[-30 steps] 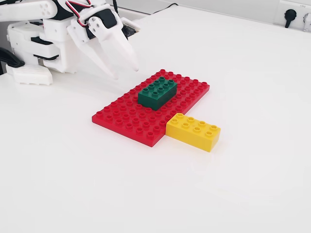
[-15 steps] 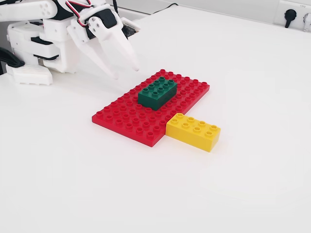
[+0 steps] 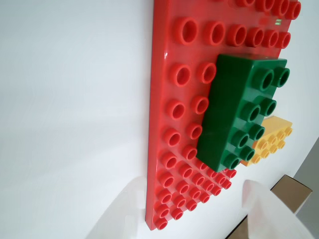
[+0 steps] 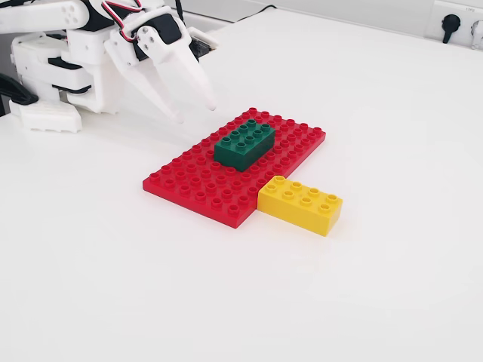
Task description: Put yellow lego brick onto the green one
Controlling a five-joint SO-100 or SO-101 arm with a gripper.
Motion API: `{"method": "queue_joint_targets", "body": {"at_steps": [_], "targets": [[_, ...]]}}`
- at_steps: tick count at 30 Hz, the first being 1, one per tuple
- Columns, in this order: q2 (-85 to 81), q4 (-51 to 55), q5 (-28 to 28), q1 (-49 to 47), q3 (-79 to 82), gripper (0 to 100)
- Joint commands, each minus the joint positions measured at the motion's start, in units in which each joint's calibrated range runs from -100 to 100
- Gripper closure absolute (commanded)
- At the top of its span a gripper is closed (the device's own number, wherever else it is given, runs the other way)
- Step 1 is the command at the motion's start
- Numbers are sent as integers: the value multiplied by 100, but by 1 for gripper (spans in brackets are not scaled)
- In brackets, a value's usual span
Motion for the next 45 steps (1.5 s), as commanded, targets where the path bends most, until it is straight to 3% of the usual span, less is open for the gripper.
{"method": "queue_joint_targets", "body": {"at_steps": [1,31,37,45], "targets": [[-18,-37,15,48,-11,79],[-18,50,-5,85,-20,80],[-18,-37,31,85,-119,84],[57,15,260,306,-833,72]]}}
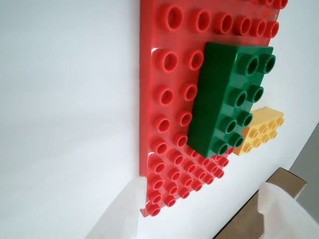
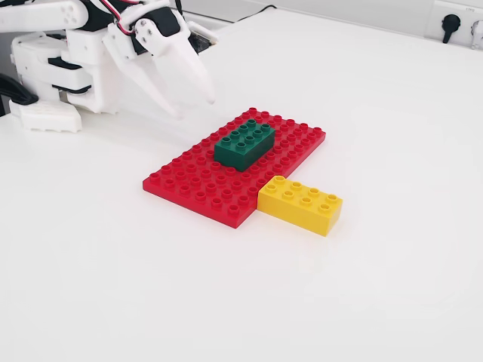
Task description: Put yellow lego brick onto the green one
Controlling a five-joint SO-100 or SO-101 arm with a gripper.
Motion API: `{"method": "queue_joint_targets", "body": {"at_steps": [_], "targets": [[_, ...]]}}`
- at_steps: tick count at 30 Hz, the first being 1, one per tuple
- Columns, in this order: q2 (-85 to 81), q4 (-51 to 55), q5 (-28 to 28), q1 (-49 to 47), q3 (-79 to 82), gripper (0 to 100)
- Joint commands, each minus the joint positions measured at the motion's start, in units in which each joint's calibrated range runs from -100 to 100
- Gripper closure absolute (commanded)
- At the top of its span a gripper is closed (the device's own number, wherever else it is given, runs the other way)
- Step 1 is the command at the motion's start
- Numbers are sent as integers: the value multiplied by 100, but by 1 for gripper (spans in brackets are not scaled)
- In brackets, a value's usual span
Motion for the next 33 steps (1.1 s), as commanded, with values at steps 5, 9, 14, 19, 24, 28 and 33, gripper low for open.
{"method": "queue_joint_targets", "body": {"at_steps": [5,9,14,19,24,28,33], "targets": [[937,-20,370,328,-1747,73],[2864,-28,506,593,-3373,73],[5662,119,767,977,-5479,72],[7874,664,1017,947,-7458,72],[9558,1399,1069,1006,-9447,72],[10321,1780,1606,940,-10314,73],[10782,1762,1987,866,-11028,72]]}}
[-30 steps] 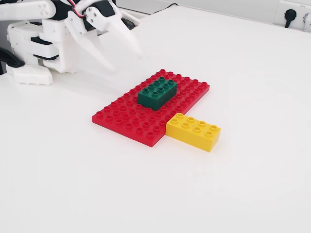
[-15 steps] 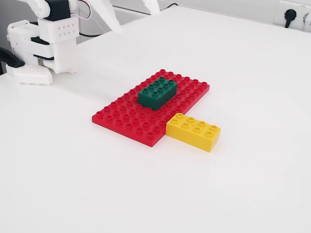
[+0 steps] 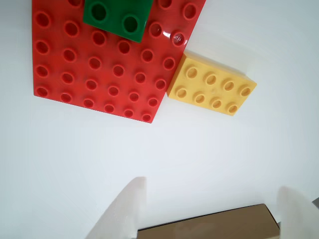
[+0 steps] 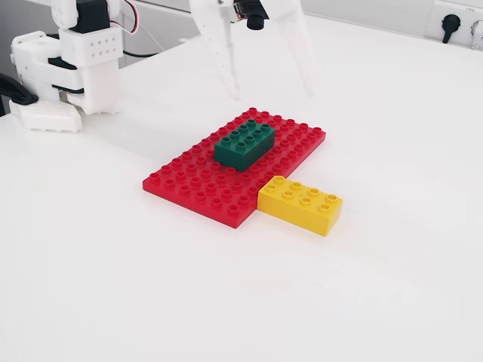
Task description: Put yellow lego brick onto the green one
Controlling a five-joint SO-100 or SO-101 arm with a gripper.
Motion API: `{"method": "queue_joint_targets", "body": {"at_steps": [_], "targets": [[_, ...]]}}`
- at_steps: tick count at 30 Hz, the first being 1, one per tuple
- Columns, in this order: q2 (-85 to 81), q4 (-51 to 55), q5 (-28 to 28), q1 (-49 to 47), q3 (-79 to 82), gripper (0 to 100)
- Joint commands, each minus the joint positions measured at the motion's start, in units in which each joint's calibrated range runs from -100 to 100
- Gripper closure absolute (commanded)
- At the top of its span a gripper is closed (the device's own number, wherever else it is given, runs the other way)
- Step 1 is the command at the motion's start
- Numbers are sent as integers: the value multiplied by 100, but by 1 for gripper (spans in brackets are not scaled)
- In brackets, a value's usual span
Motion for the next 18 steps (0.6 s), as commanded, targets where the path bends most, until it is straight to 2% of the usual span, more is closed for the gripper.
{"method": "queue_joint_targets", "body": {"at_steps": [1,11,18], "targets": [[169,77,469,-70,-578,72],[1459,120,1621,-78,-1698,72],[2314,838,2570,-92,-2792,72]]}}
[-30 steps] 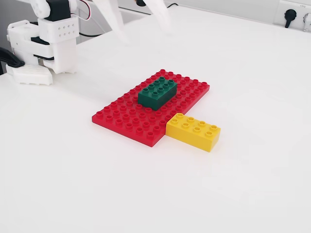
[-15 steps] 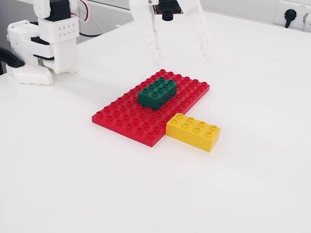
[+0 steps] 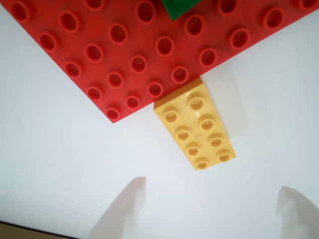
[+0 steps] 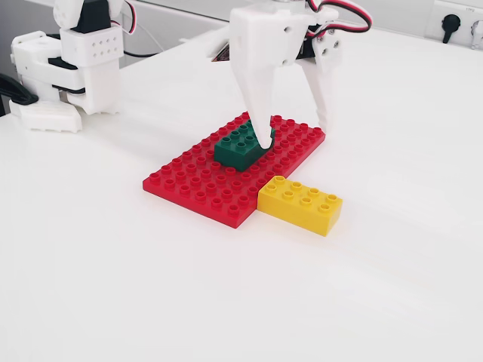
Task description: Put yellow lego brick onto the green one
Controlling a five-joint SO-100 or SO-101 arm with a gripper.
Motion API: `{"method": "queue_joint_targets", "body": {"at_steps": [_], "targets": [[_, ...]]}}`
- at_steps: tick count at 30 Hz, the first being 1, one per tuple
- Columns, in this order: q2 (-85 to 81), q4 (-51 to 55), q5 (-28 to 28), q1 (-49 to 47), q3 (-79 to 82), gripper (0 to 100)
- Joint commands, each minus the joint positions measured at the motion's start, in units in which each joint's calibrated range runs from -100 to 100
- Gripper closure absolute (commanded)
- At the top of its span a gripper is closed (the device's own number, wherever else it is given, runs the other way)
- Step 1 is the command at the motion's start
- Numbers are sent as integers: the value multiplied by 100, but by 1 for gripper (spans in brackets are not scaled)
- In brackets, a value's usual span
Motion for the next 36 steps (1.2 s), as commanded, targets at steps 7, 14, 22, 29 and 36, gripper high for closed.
{"method": "queue_joint_targets", "body": {"at_steps": [7,14,22,29,36], "targets": [[471,190,647,-4,-836,72],[898,199,1105,40,-772,72],[890,164,1241,26,-854,72],[957,155,1121,129,-1296,72],[990,43,1246,460,-1549,72]]}}
